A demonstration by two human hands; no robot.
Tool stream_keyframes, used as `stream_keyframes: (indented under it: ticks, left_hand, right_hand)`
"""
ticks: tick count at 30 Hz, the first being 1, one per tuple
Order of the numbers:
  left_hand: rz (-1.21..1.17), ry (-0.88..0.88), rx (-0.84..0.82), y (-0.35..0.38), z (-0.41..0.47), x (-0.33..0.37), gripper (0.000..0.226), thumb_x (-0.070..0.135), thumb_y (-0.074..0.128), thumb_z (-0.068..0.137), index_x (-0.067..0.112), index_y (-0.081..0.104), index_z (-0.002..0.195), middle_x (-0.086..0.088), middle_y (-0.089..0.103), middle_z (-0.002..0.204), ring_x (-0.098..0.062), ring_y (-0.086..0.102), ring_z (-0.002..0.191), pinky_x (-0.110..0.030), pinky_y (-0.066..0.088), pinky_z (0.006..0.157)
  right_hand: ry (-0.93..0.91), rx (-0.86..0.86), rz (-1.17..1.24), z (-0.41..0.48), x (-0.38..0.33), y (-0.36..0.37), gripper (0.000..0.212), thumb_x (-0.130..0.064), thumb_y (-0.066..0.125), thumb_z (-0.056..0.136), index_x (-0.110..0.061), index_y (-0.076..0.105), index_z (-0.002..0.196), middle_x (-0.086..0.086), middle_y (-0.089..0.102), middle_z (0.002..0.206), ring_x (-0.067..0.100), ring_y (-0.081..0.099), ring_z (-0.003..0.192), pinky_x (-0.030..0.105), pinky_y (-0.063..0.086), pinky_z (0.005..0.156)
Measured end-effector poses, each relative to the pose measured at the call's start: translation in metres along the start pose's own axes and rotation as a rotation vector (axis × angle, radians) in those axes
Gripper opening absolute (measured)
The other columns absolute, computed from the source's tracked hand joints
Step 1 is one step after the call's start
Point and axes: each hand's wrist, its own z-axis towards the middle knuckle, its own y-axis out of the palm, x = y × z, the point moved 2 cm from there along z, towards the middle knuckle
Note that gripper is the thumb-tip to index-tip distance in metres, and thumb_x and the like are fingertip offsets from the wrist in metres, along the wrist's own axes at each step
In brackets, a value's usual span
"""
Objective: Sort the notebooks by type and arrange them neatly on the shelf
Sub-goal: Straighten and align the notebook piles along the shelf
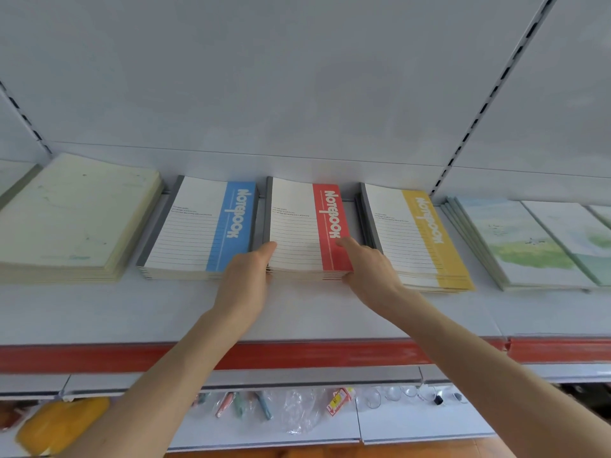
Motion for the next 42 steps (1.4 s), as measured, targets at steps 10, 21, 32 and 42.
stream_keyframes:
  ticks: [10, 21, 32, 42]
  left_hand:
    - [-0.014, -0.001, -0.022, -0.002, 0.003, 0.003, 0.055, -0.007, 0.049, 0.089, 0.012, 0.040, 0.140, -0.015, 0.057, 0.125, -0.023, 0.055, 0.107, -0.022, 0.035, 0.085]
    - [-0.027, 0.005, -0.113, -0.011, 0.004, 0.002, 0.053, 0.003, 0.058, 0.089, 0.011, 0.041, 0.139, -0.013, 0.055, 0.129, -0.022, 0.053, 0.116, -0.021, 0.036, 0.091]
    - [-0.041, -0.009, -0.087, -0.013, 0.003, 0.006, 0.038, 0.004, 0.059, 0.089, 0.002, 0.053, 0.126, -0.012, 0.060, 0.105, -0.023, 0.057, 0.101, -0.021, 0.034, 0.079]
    - [0.029, 0.025, -0.131, -0.012, -0.005, 0.010, 0.045, 0.009, 0.056, 0.091, 0.009, 0.044, 0.135, -0.014, 0.061, 0.102, -0.023, 0.058, 0.099, -0.023, 0.039, 0.076]
  right_hand:
    - [0.010, -0.041, 0.119, -0.002, 0.000, -0.008, 0.047, -0.004, 0.053, 0.088, -0.015, 0.043, 0.133, 0.006, 0.058, 0.124, 0.026, 0.056, 0.107, 0.027, 0.043, 0.079]
    - [-0.029, -0.176, 0.133, 0.004, 0.002, -0.020, 0.049, -0.005, 0.063, 0.084, -0.011, 0.045, 0.129, 0.006, 0.055, 0.122, 0.022, 0.053, 0.104, 0.025, 0.038, 0.074]
    - [-0.045, -0.161, 0.199, 0.001, 0.002, -0.021, 0.054, -0.001, 0.062, 0.083, -0.015, 0.046, 0.133, 0.005, 0.056, 0.124, 0.022, 0.053, 0.105, 0.024, 0.039, 0.077]
    - [-0.050, -0.167, 0.155, -0.002, 0.002, -0.018, 0.054, -0.006, 0.059, 0.087, -0.015, 0.039, 0.136, 0.006, 0.053, 0.128, 0.019, 0.052, 0.104, 0.025, 0.042, 0.075]
